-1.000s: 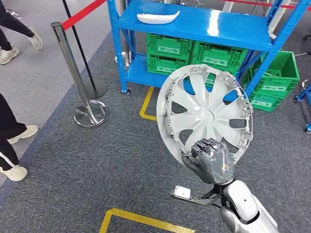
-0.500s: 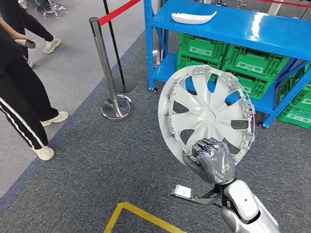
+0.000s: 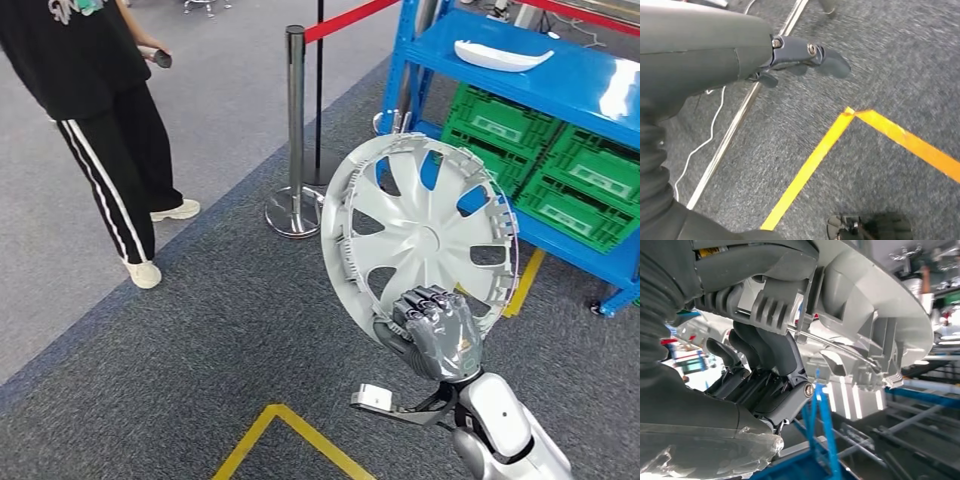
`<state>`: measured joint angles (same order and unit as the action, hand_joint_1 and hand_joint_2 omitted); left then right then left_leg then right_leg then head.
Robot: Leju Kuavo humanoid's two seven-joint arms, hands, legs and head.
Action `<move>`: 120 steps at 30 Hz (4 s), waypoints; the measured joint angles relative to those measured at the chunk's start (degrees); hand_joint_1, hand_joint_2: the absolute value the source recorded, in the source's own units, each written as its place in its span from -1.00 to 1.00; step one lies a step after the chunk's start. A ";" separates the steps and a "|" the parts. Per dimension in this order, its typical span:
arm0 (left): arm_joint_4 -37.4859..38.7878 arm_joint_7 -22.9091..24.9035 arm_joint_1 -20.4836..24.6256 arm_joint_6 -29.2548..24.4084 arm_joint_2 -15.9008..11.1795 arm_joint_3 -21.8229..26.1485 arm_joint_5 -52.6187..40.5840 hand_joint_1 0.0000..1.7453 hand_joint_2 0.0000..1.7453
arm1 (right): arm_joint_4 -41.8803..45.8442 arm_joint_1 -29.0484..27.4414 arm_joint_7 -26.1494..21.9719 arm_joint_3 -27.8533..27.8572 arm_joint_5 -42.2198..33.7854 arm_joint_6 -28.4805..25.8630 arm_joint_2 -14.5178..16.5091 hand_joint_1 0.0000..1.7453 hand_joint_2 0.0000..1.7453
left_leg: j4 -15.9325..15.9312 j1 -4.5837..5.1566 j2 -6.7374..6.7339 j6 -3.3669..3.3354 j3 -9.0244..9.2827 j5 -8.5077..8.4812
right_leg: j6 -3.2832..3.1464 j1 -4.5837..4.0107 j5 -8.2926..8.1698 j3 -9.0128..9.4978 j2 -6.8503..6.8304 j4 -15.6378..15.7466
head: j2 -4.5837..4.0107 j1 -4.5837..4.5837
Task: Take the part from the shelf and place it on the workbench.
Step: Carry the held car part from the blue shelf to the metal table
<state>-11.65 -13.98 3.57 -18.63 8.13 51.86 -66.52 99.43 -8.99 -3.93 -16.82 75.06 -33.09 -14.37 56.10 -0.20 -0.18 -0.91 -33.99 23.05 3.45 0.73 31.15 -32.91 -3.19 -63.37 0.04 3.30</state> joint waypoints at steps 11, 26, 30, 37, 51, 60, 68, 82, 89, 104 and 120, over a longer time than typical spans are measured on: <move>0.00 0.03 -0.10 0.03 0.04 0.01 -0.03 -1.00 1.00 | -0.09 -0.39 0.03 -0.01 -0.01 0.01 0.01 1.00 1.00 | 0.72 -0.54 9.05 1.66 -1.09 -0.48 | -0.20 0.97 -4.10 1.06 7.96 4.82 | 0.00 0.10; 0.00 0.13 0.03 0.16 0.02 0.01 -0.46 -1.00 1.00 | -0.13 -0.67 0.18 -0.26 -0.04 0.06 0.05 1.00 1.00 | 2.70 0.77 -3.62 1.30 -1.39 0.44 | -1.74 -0.40 -3.52 1.88 -2.46 5.02 | -0.02 -0.67; 0.00 0.22 -0.18 0.16 0.05 0.01 -0.55 -1.00 1.00 | -0.26 -0.22 0.20 -0.60 -0.04 0.06 0.12 1.00 1.00 | 0.91 0.94 -2.13 0.23 -0.98 0.25 | -0.69 -0.56 -2.82 2.25 -3.61 5.02 | -0.01 -0.44; 0.00 0.42 -0.06 0.16 0.03 0.08 -0.64 -1.00 1.00 | -0.60 -0.29 0.20 -0.97 -0.04 0.08 0.14 1.00 1.00 | 0.67 0.40 3.41 -0.69 -0.81 -0.09 | 0.06 -0.12 3.04 -6.09 3.22 -11.12 | 0.00 -0.08; 0.00 0.63 -0.11 0.24 0.07 0.10 -0.84 -1.00 1.00 | -0.59 -0.34 0.37 -0.91 -0.25 0.06 0.12 1.00 1.00 | 17.40 0.17 0.87 2.33 -10.00 6.63 | -2.25 0.01 -4.12 0.86 1.85 4.55 | -0.02 -0.77; 0.00 0.61 -0.09 0.25 0.08 0.10 -0.84 -1.00 1.00 | -0.34 -0.14 0.33 -0.90 -0.38 0.10 0.13 1.00 1.00 | 1.17 1.67 -2.29 -0.17 -1.11 0.51 | -1.09 -0.83 -3.39 1.40 -3.82 4.62 | -0.02 -0.60; 0.00 0.71 -0.06 0.25 0.10 0.16 -1.18 -1.00 1.00 | -0.12 -0.90 0.40 -0.98 -0.45 0.14 0.12 1.00 1.00 | 0.71 0.90 3.70 -1.16 -0.85 -0.03 | 0.04 -0.36 1.86 -5.67 3.25 -9.55 | -0.02 -0.28; 0.00 1.33 -0.21 0.67 0.08 0.16 -1.97 -1.00 1.00 | -0.23 -1.94 1.12 -0.96 -0.20 0.14 0.12 1.00 1.00 | 17.69 0.57 0.93 1.84 -10.22 6.49 | -2.28 -0.19 -3.76 1.32 1.10 4.86 | -0.02 -0.78; 0.00 1.33 0.07 0.84 -0.05 0.16 -2.04 -1.00 1.00 | -0.34 -1.02 1.09 -1.24 -0.29 0.20 0.12 1.00 1.00 | 1.42 1.82 -3.45 0.34 -1.46 0.55 | -1.33 -0.90 -2.79 2.09 -3.88 4.81 | -0.02 -0.72; 0.00 2.00 -0.08 1.61 -0.32 0.19 -2.04 -1.00 1.00 | -0.10 -1.15 1.26 -0.89 -0.78 0.31 0.05 1.00 1.00 | 1.44 0.51 8.29 0.38 -1.71 -0.16 | 0.30 0.79 -3.46 0.88 8.32 4.51 | -0.01 -0.27; 0.00 2.11 -0.10 1.68 -0.08 0.19 -2.04 -1.00 1.00 | 0.08 -1.36 1.26 -0.48 -0.77 0.34 -0.08 1.00 1.00 | 1.78 1.55 -3.79 0.35 -1.72 0.70 | -0.93 -0.85 -2.22 2.65 -3.94 5.00 | -0.01 -0.63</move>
<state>-11.65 -11.87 3.47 -16.94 8.04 52.04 -68.57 99.51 -10.35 -2.67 -17.29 74.29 -32.74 -14.45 57.87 1.35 -3.97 -0.56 -35.70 23.76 2.53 -0.12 28.93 -30.26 -7.13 -58.37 0.03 2.66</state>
